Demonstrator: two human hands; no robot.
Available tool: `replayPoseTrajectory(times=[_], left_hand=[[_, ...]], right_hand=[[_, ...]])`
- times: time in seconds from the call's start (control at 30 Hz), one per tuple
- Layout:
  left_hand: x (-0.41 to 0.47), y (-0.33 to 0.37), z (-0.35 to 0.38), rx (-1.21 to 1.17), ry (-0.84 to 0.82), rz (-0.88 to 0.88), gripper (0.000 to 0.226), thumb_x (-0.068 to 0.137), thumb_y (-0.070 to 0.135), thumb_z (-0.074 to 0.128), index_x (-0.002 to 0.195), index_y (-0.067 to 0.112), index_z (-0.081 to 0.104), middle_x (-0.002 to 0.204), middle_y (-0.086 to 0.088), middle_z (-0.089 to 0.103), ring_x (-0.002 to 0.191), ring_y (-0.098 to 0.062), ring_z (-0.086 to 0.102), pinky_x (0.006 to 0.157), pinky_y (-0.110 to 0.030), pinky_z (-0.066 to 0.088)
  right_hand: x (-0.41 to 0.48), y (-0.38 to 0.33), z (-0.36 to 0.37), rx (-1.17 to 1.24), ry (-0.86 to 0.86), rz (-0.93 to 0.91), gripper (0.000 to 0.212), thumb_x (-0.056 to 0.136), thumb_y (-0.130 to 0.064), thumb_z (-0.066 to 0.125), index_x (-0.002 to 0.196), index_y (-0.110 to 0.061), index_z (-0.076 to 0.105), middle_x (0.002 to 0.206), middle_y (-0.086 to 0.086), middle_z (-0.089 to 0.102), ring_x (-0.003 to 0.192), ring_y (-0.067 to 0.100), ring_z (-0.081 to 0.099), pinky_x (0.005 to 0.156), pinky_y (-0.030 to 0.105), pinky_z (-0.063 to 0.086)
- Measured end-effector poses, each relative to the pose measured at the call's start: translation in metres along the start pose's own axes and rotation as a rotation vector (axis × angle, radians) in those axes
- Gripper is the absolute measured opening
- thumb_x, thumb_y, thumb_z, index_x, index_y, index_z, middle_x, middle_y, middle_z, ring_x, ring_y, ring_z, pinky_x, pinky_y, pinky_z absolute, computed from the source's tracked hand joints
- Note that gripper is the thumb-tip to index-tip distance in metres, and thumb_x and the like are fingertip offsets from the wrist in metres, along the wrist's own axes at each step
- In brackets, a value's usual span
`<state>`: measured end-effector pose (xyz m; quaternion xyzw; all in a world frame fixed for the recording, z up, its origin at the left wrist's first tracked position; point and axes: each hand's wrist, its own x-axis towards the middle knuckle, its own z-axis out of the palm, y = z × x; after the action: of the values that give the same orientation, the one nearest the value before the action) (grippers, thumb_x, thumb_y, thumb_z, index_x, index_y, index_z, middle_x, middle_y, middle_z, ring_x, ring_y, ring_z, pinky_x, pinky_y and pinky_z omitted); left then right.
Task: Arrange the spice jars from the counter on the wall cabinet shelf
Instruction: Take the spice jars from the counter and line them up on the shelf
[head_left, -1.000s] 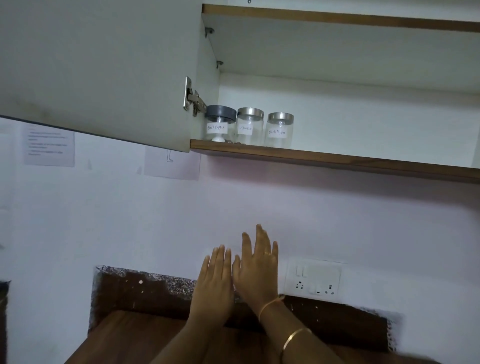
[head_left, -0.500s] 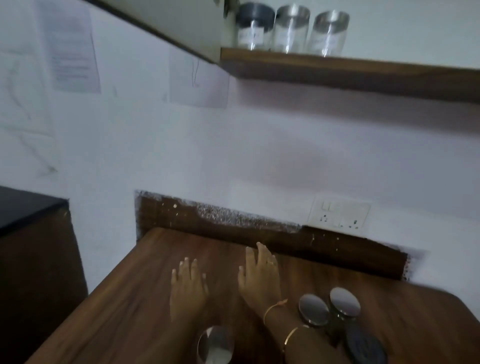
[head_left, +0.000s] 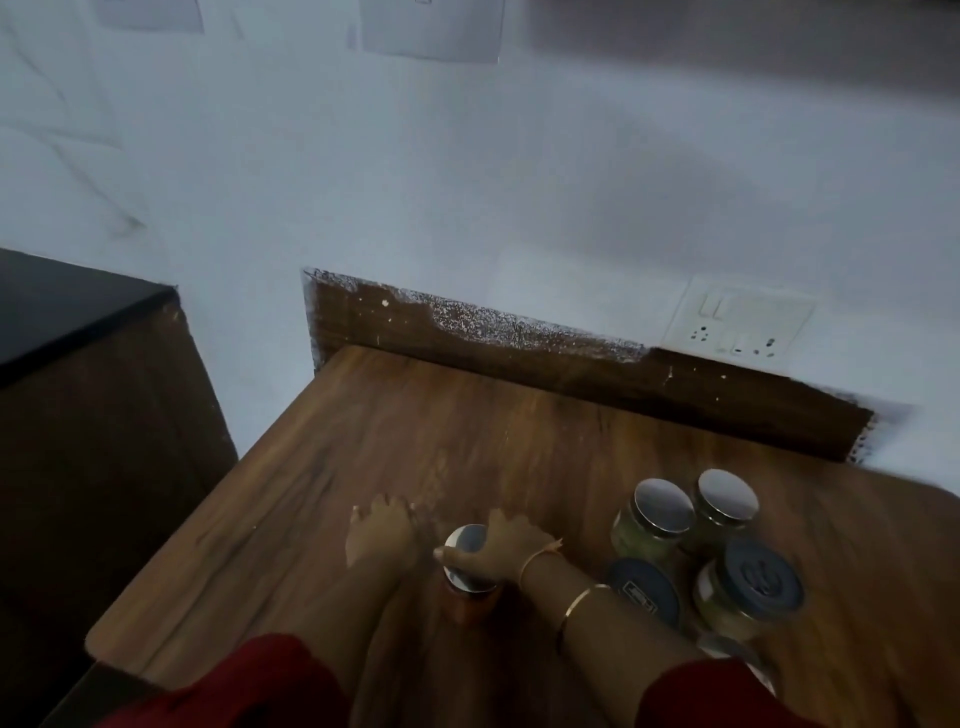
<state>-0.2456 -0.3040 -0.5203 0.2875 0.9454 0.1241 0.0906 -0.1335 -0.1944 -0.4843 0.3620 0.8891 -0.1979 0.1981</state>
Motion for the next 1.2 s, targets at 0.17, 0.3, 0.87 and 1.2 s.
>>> replayPoseTrajectory(times=[0.17, 0.3, 0.87, 1.2], left_hand=[[0.003, -0.002, -0.003, -0.102, -0.065, -0.066, 0.04, 0.1, 0.031, 0.028, 0.115, 0.009, 0.058, 0.123, -0.013, 0.059, 0.116, -0.029, 0.053, 0.109, -0.043, 0.031], [0.006, 0.009, -0.014, -0.386, -0.151, -0.149, 0.041, 0.102, 0.024, 0.032, 0.108, -0.005, 0.06, 0.115, -0.023, 0.061, 0.108, -0.035, 0.056, 0.093, -0.036, 0.04], [0.034, 0.076, -0.064, -1.571, -0.995, -0.372, 0.079, 0.079, 0.07, 0.048, 0.118, 0.001, 0.048, 0.118, -0.036, 0.053, 0.112, -0.057, 0.047, 0.092, -0.064, 0.039], [0.018, 0.154, -0.121, -1.953, -0.936, -0.083, 0.073, 0.08, 0.065, 0.052, 0.123, 0.006, 0.05, 0.113, -0.027, 0.061, 0.087, -0.04, 0.066, 0.069, -0.044, 0.06]], right_hand=[[0.007, -0.005, 0.005, 0.216, -0.088, 0.076, 0.111, 0.068, -0.075, 0.058, 0.149, -0.009, 0.02, 0.152, 0.009, 0.032, 0.135, 0.029, 0.039, 0.108, 0.038, 0.038], [0.005, -0.009, 0.001, 0.241, -0.066, 0.076, 0.098, 0.068, -0.06, 0.067, 0.144, -0.01, 0.028, 0.143, 0.008, 0.042, 0.123, 0.03, 0.051, 0.09, 0.038, 0.049], [-0.064, 0.027, -0.172, 0.539, 0.037, -0.318, 0.044, 0.076, -0.013, 0.07, 0.116, -0.021, 0.056, 0.105, 0.004, 0.055, 0.093, 0.021, 0.056, 0.075, 0.036, 0.05], [-0.093, 0.068, -0.228, 0.844, 0.452, -0.49, 0.067, 0.083, -0.016, 0.069, 0.139, -0.032, 0.037, 0.146, 0.003, 0.037, 0.129, 0.026, 0.044, 0.094, 0.035, 0.05]])
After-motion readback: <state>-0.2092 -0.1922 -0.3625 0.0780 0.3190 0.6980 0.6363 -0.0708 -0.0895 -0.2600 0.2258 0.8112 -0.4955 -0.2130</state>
